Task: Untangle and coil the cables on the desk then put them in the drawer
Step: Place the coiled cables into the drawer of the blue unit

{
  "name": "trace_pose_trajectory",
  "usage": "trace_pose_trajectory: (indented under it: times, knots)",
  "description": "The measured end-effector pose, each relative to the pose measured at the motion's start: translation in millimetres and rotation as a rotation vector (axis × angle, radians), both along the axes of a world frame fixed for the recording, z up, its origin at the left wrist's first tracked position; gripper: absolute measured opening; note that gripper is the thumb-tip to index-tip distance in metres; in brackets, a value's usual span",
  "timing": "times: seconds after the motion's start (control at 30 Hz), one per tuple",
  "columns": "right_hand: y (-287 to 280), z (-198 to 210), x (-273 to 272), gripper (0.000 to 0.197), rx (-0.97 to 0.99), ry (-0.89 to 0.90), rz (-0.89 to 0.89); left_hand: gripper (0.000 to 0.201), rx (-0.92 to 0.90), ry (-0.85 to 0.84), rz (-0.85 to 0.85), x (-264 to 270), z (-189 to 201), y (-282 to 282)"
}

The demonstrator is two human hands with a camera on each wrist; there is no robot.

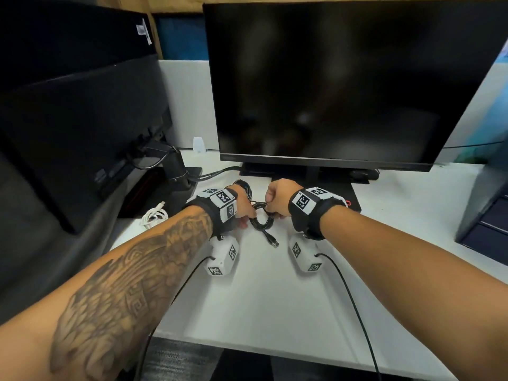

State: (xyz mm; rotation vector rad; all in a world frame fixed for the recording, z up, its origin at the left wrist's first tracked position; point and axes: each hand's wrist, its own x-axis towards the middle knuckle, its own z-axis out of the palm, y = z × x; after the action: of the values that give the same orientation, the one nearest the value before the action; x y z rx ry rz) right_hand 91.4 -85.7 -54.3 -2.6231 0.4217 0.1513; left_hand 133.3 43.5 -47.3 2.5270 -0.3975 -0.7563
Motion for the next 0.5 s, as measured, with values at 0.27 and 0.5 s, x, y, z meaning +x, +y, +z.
trace_pose_trajectory:
  times: [0.27,0.5]
  knots:
    - [-33.4,59.4,-66.3,0.014,0.019,-0.264,-0.072,0.012,-0.389,-0.093,0.039,-55.9,67.2,-25.1]
    - [-84.3,152.5,-150.7,0.028,-0.154,-0.514,-0.123,0.008,-0.693,-0.285,-0.062,-106.1,139.2,-92.5]
